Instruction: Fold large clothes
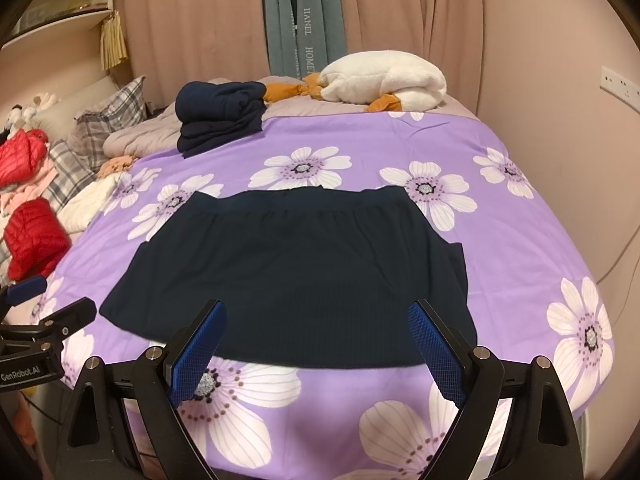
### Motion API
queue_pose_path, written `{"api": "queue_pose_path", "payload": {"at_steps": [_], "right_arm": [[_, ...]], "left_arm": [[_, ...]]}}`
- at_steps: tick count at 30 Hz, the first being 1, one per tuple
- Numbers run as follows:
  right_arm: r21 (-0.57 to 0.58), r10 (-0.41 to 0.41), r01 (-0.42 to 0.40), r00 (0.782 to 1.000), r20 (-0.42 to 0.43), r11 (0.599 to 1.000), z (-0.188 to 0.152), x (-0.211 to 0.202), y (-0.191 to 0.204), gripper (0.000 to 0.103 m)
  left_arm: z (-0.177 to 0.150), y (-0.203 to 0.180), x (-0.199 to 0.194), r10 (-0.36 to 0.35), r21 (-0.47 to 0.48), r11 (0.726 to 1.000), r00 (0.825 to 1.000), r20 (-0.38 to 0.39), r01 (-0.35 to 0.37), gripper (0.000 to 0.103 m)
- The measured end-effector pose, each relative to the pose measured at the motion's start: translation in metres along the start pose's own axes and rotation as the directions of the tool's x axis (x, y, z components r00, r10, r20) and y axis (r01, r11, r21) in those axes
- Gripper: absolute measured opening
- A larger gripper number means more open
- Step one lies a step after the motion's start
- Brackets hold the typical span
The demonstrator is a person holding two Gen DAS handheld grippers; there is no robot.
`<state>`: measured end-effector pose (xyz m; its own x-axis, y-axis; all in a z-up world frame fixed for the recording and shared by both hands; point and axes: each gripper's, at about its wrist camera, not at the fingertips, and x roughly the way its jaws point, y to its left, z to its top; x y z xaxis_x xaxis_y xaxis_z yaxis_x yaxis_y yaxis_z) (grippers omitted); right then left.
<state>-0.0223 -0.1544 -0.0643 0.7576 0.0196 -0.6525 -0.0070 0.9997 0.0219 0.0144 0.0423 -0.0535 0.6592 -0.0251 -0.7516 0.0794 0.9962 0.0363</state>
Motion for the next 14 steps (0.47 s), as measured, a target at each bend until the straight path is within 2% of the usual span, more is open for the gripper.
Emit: {"api": "queue_pose_path", "payload": {"at_steps": [14], "right_arm": [[0.002,0.0,0.0,1.0,0.0,1.0,-0.0021,-0.0006,-0.0008,0.092]], "left_arm": [[0.0004,0.0004,-0.0003,0.002,-0.001,1.0,1.0,-0.002,-0.002,0.103]]}}
